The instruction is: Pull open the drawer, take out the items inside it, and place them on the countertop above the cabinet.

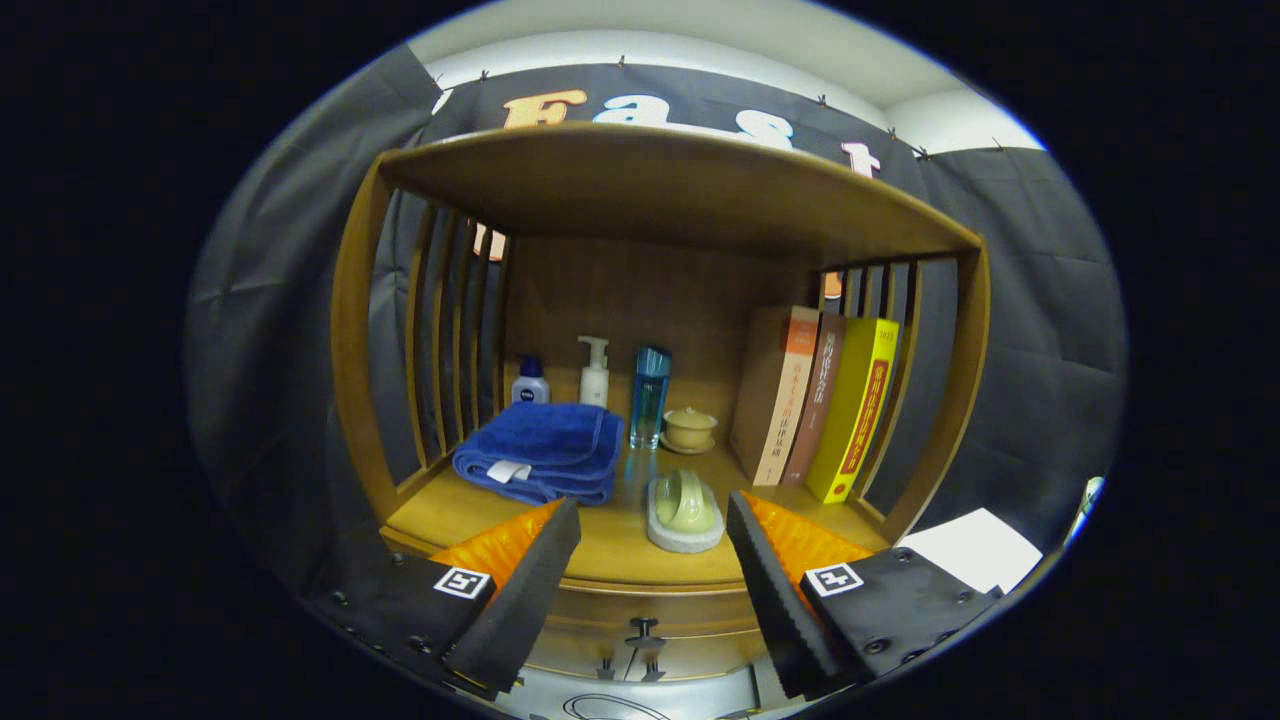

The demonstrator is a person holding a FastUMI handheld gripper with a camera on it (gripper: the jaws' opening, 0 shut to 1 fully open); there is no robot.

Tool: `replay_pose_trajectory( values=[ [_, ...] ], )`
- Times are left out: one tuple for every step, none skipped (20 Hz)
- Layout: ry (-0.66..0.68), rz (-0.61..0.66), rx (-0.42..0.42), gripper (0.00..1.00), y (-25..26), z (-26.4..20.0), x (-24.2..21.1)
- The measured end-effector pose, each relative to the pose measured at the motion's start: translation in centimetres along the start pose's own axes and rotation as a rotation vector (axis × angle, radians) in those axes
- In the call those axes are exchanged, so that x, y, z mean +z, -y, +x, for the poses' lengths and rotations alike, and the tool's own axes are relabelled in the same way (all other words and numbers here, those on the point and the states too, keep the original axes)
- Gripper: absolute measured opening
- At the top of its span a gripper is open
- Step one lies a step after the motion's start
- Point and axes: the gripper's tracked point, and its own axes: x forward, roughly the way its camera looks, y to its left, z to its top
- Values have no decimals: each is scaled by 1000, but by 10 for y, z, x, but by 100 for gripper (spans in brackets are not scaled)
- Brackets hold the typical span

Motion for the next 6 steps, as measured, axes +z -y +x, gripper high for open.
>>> replay_pose_trajectory(
  values=[
    [11,-2,2,99,1,-3,11],
    [24,-1,7,99,1,-6,23],
    [35,0,11,99,1,-9,34],
    [46,2,13,99,2,-12,44],
    [56,8,16,99,2,-15,53],
    [65,16,21,99,2,-19,60]
  ],
)
